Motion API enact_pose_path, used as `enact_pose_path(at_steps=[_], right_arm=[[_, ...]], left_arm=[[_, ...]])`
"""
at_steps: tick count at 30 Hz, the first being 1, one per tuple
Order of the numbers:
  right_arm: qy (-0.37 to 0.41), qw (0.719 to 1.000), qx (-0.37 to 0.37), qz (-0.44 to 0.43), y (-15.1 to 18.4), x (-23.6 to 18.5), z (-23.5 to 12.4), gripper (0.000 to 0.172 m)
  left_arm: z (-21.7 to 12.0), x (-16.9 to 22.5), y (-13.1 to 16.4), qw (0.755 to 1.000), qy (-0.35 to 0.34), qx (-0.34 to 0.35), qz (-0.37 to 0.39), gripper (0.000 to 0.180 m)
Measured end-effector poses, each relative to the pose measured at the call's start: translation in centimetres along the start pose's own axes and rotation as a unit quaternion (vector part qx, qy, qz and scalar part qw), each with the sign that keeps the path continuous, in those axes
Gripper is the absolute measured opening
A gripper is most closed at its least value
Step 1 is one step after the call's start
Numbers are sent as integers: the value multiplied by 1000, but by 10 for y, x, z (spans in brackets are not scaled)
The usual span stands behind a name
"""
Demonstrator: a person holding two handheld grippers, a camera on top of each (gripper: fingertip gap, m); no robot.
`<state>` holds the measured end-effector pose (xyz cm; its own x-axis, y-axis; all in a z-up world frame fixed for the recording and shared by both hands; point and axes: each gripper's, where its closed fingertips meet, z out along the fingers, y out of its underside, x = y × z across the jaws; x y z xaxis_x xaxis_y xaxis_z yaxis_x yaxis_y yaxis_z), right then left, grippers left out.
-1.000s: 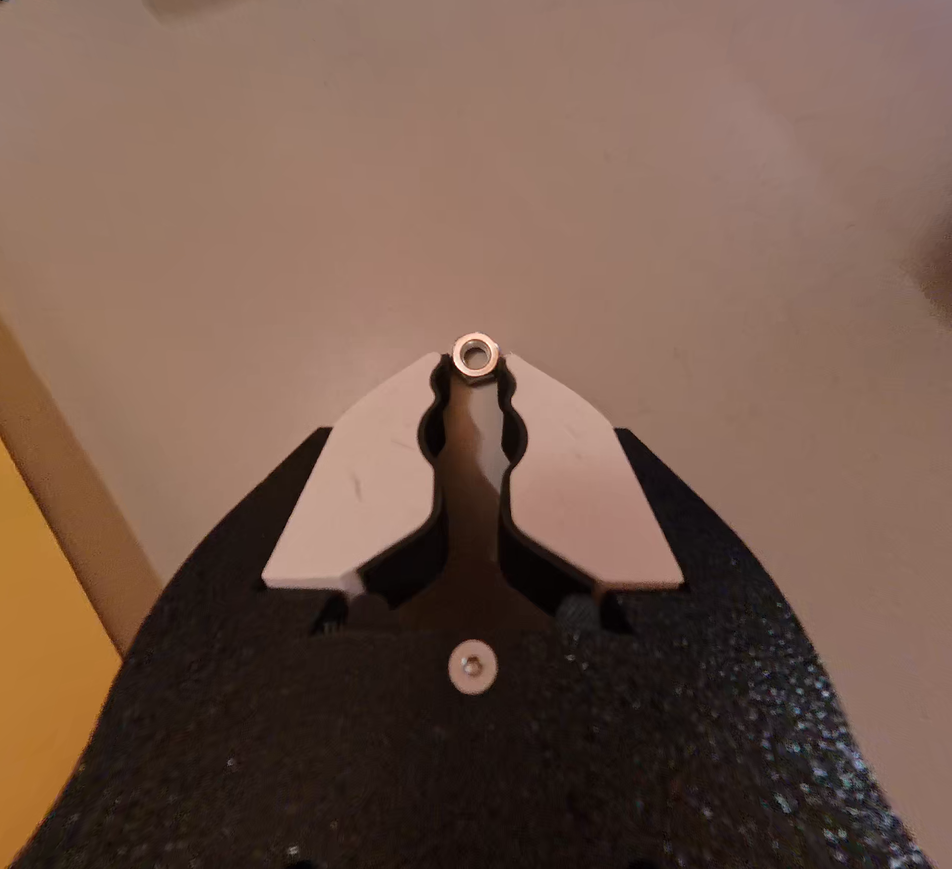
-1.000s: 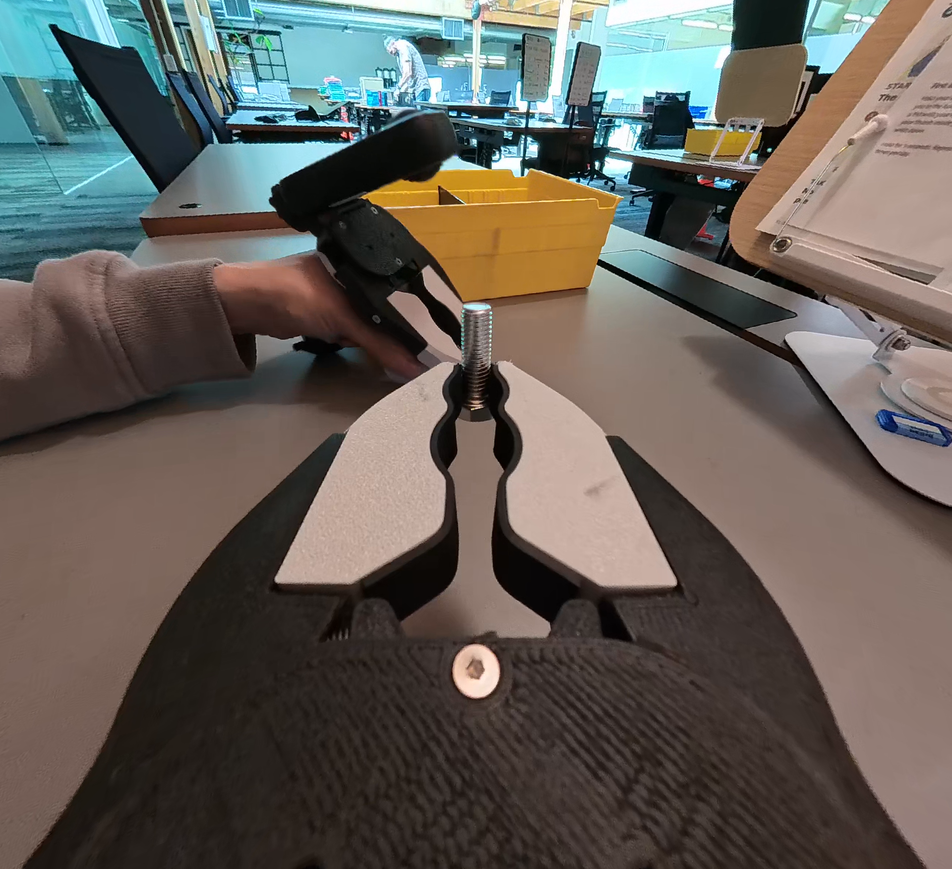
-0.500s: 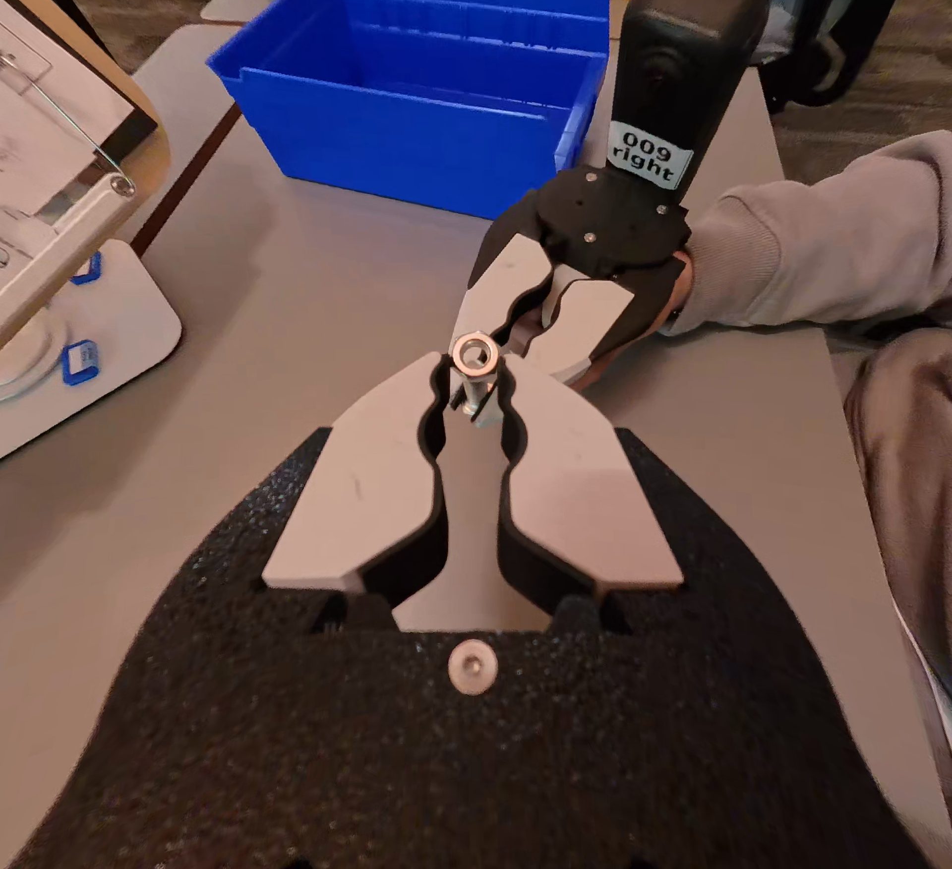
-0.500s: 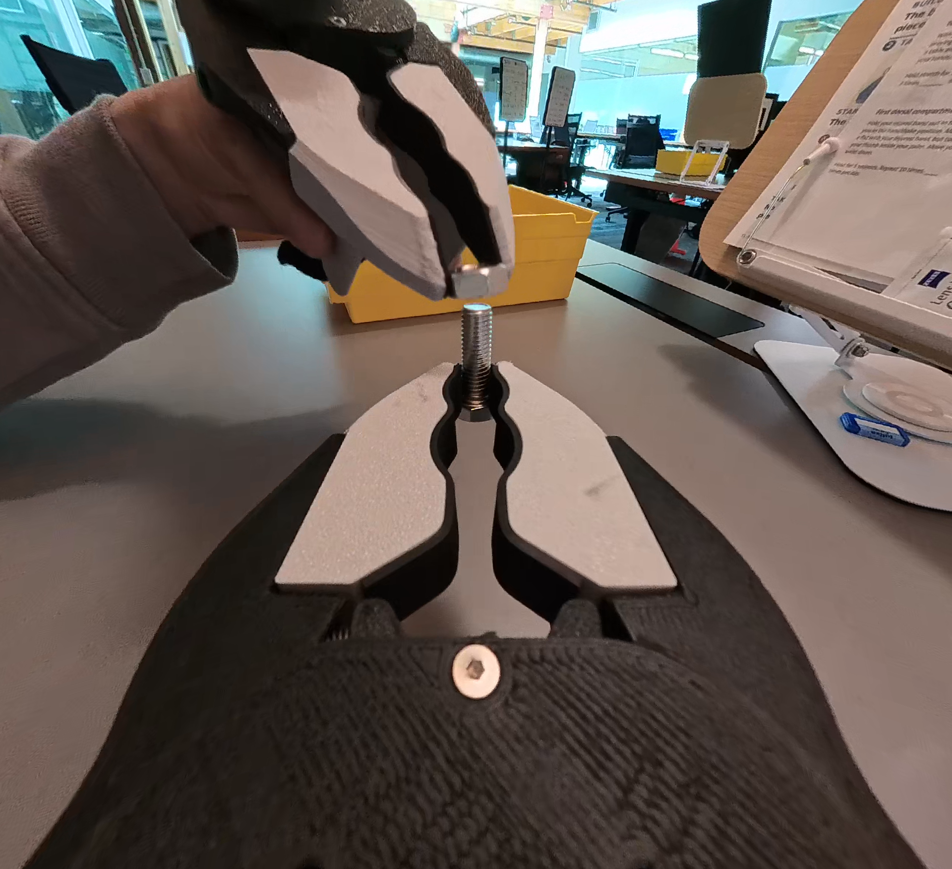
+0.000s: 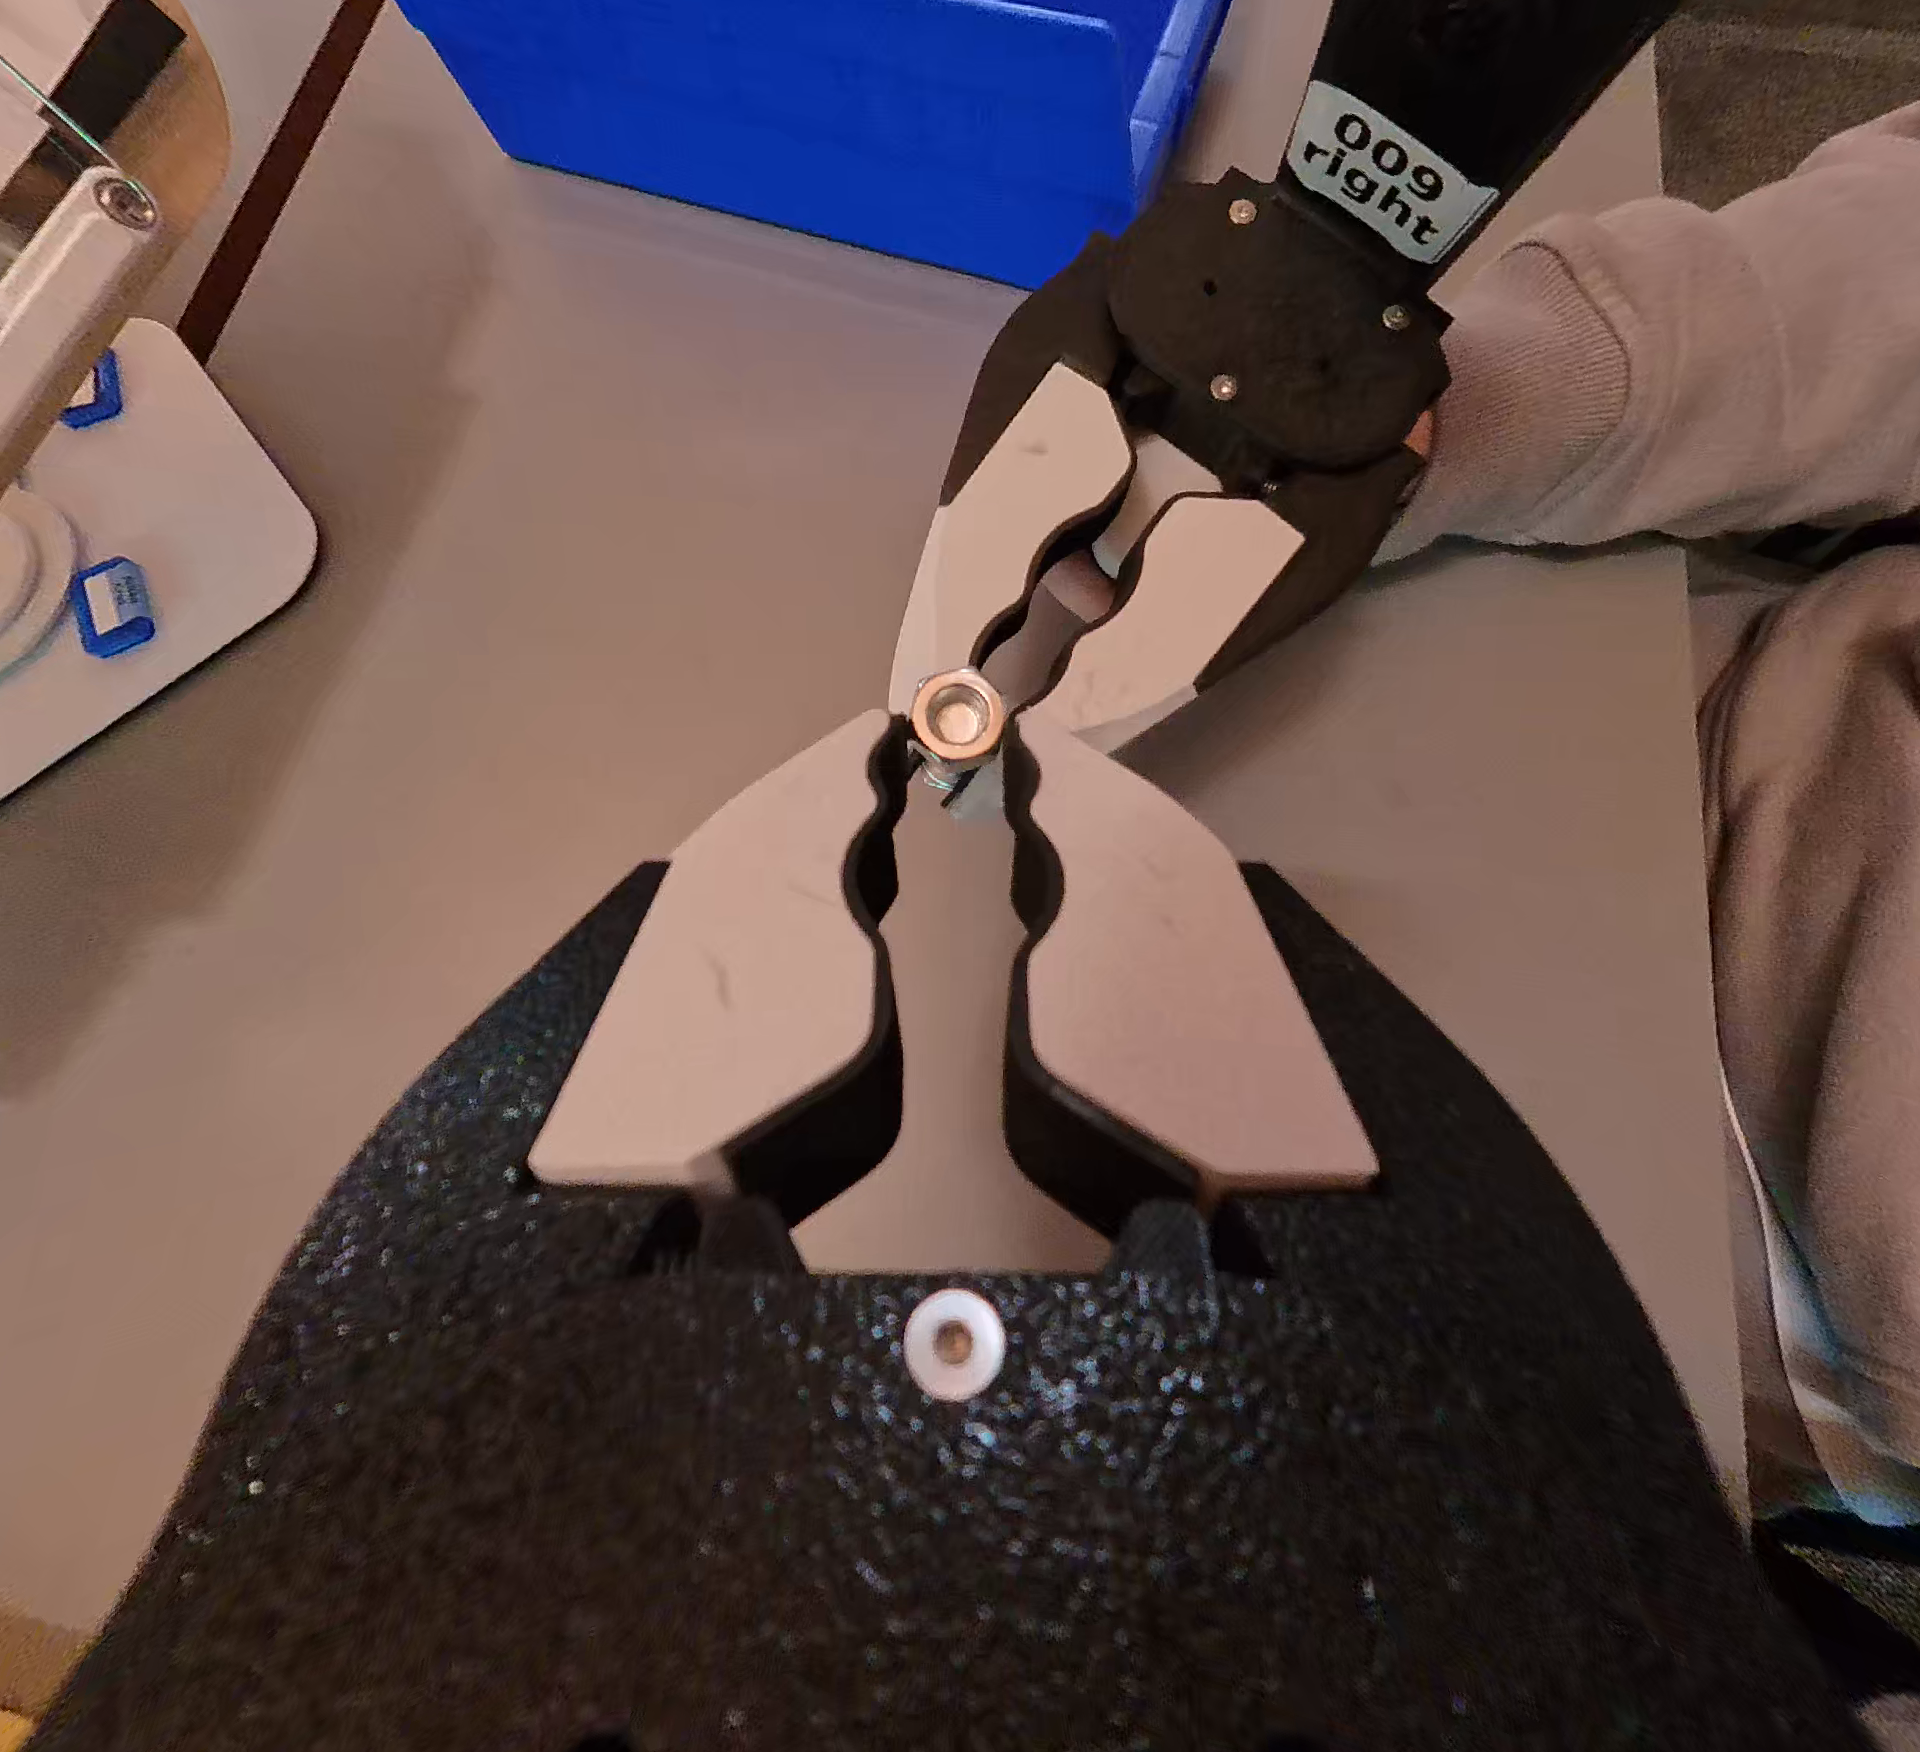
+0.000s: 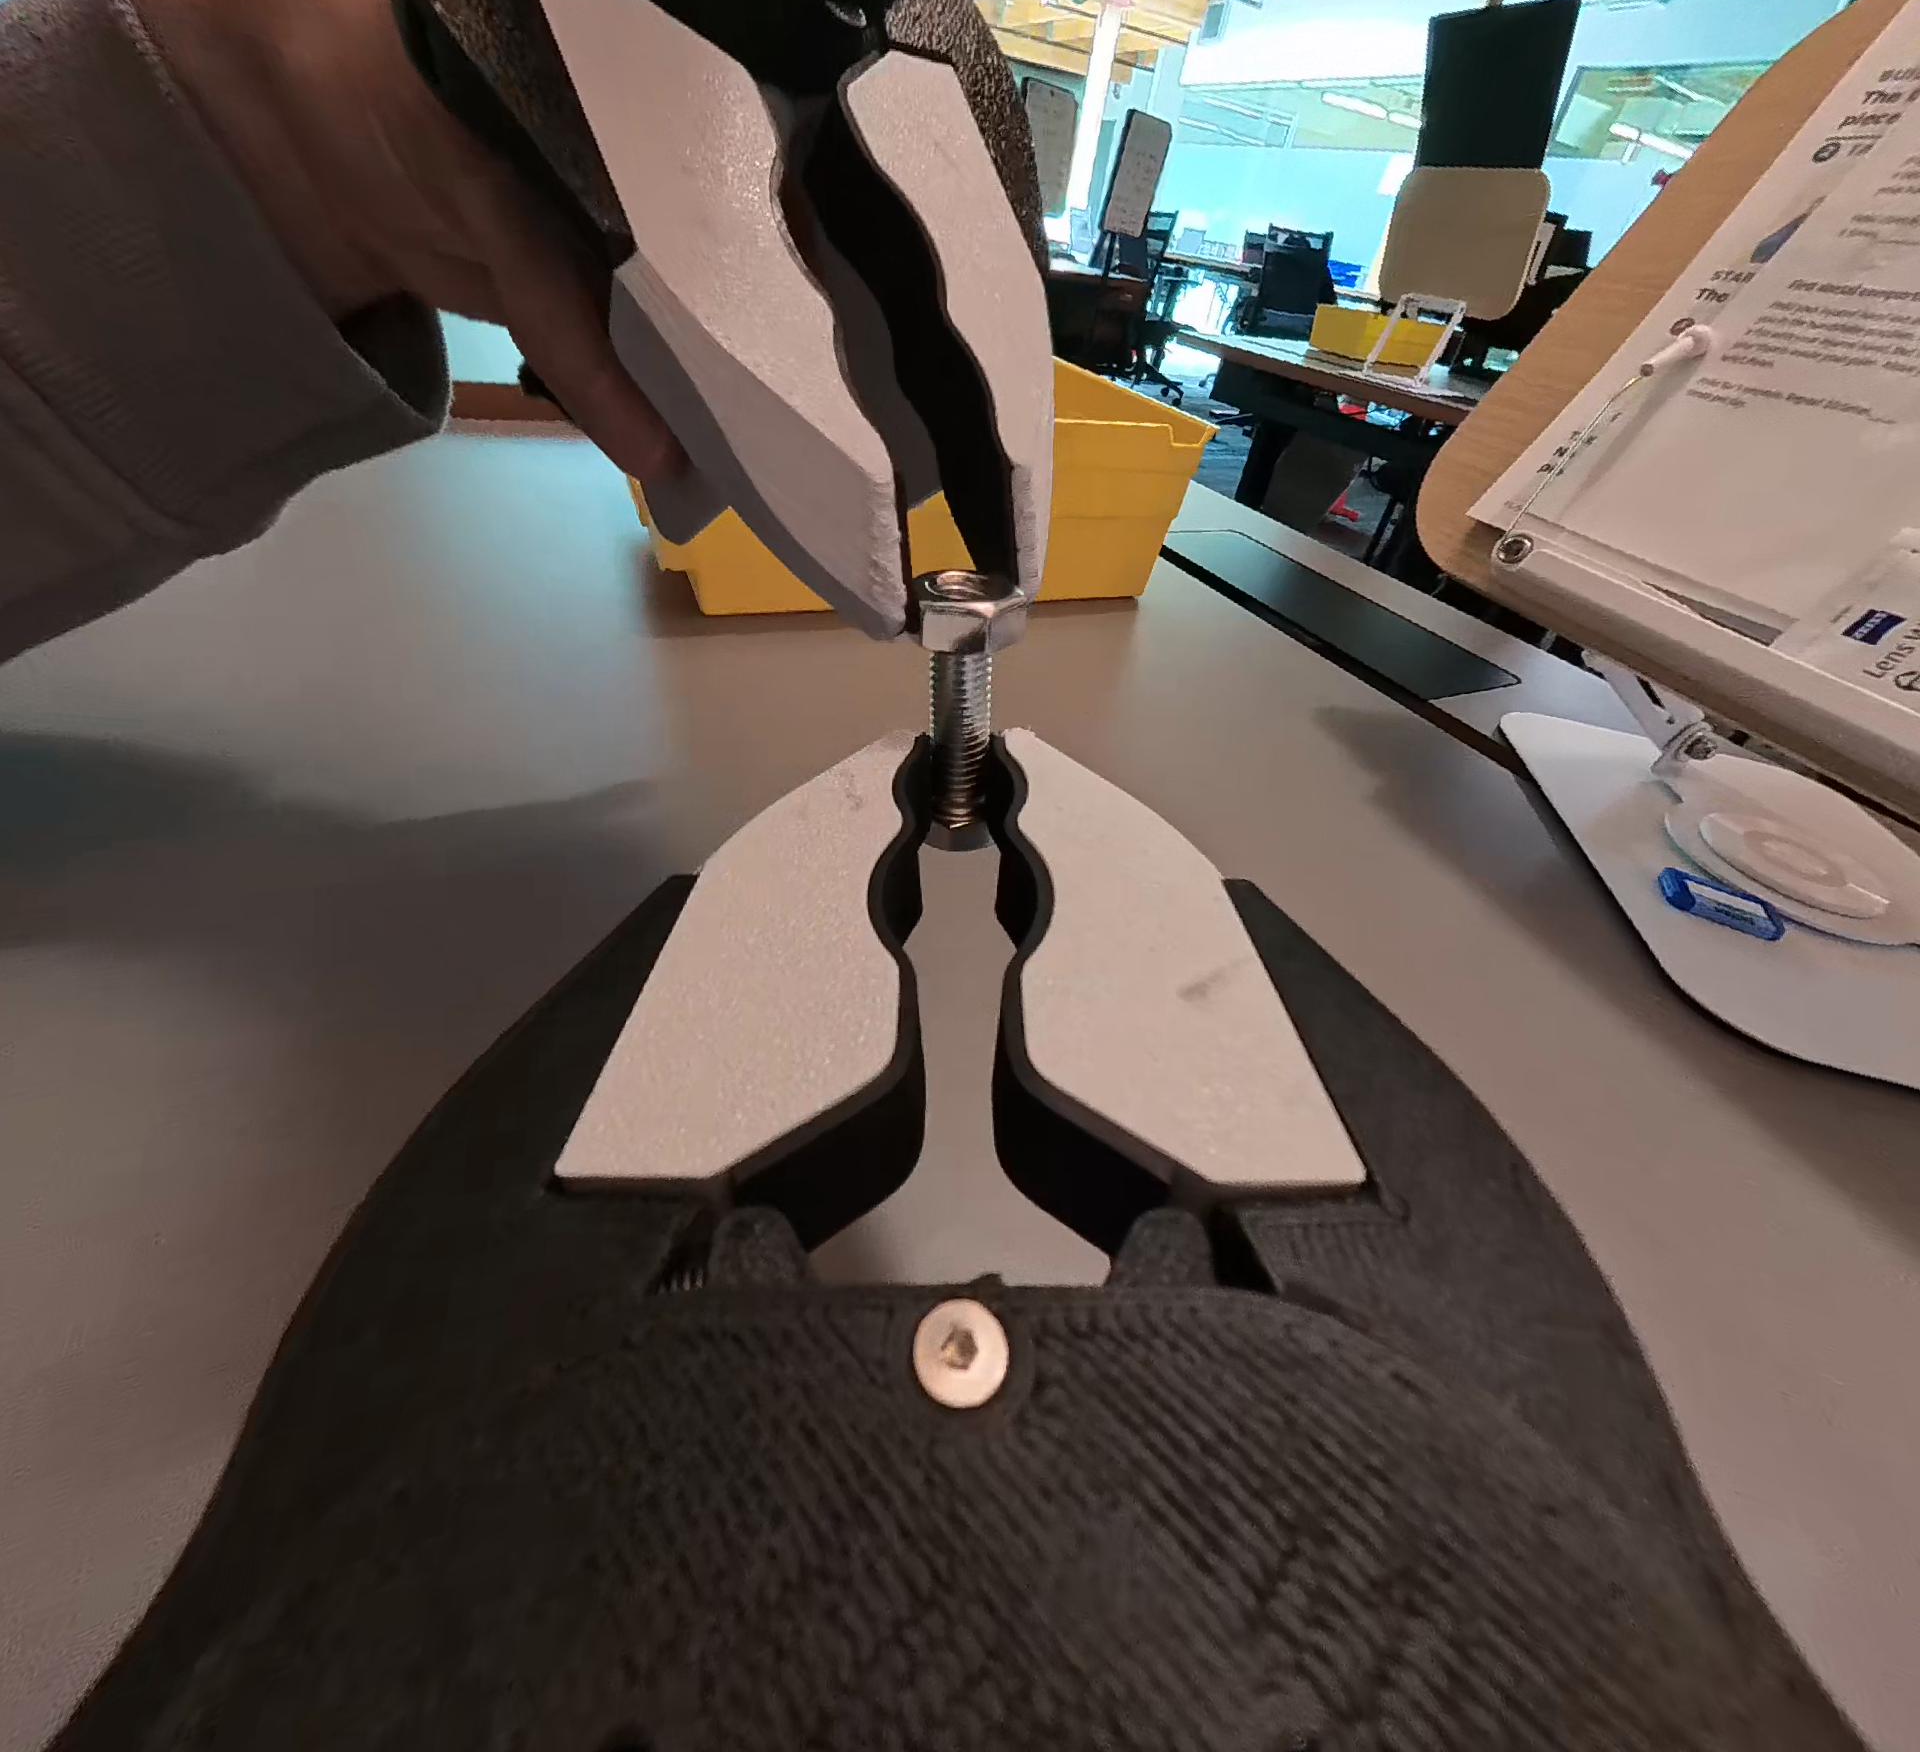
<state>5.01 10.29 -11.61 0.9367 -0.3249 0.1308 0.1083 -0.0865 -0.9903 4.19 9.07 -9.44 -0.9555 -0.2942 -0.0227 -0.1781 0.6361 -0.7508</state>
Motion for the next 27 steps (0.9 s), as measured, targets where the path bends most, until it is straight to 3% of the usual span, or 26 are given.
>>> enact_pose_path(at_steps=[13, 23, 27], right_arm=[[-13, 999, 22, 25, -7, -1, -2, 9], [-23, 996, 63, 62, -19, -1, -6, 9], [-38, 993, 78, 77, -24, -4, -7, 9]], left_arm=[[-4, 1, -6, 1000, -2, 20, 7, 23], [-15, -1, -27, 982, -8, 182, -40, 29], [-13, 1, -26, 977, 2, 209, -42, 28]])
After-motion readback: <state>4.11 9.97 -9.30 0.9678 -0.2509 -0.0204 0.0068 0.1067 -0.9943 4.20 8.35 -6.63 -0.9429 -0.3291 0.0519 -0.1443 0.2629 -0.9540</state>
